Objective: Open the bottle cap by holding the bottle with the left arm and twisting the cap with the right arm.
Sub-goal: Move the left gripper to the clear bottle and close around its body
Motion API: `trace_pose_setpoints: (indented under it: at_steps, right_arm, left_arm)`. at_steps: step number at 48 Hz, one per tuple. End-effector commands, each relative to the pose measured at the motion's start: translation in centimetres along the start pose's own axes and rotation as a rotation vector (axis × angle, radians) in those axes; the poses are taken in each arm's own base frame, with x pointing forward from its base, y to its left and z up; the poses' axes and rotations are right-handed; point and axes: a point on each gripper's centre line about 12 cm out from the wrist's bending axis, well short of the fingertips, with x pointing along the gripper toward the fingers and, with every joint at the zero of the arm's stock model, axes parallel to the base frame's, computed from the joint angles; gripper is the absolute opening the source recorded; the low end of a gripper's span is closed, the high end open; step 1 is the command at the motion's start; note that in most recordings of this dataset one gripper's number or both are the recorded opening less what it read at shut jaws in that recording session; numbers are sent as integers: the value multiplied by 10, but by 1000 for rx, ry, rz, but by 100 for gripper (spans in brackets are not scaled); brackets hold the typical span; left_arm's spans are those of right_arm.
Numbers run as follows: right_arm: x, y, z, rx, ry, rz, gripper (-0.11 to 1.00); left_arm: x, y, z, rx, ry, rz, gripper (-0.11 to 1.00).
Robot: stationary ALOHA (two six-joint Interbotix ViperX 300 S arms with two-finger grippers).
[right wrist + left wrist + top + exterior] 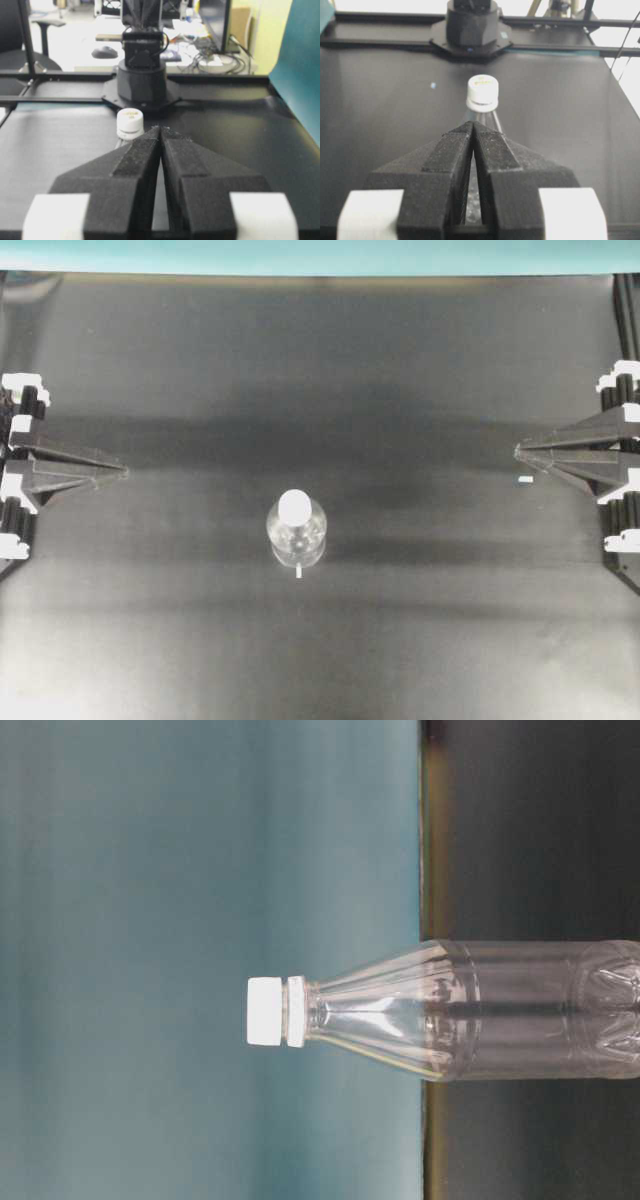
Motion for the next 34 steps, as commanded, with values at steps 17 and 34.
trace_pose_setpoints:
  at_steps: [17,34]
  right_arm:
    - [3,-9,-5,34,52,-47,0]
    - [2,-9,-7,34,72,-50,0]
  left_arm:
    - [81,7,44,58,-5,18,12]
    - [149,4,27,37,-13,-2,94]
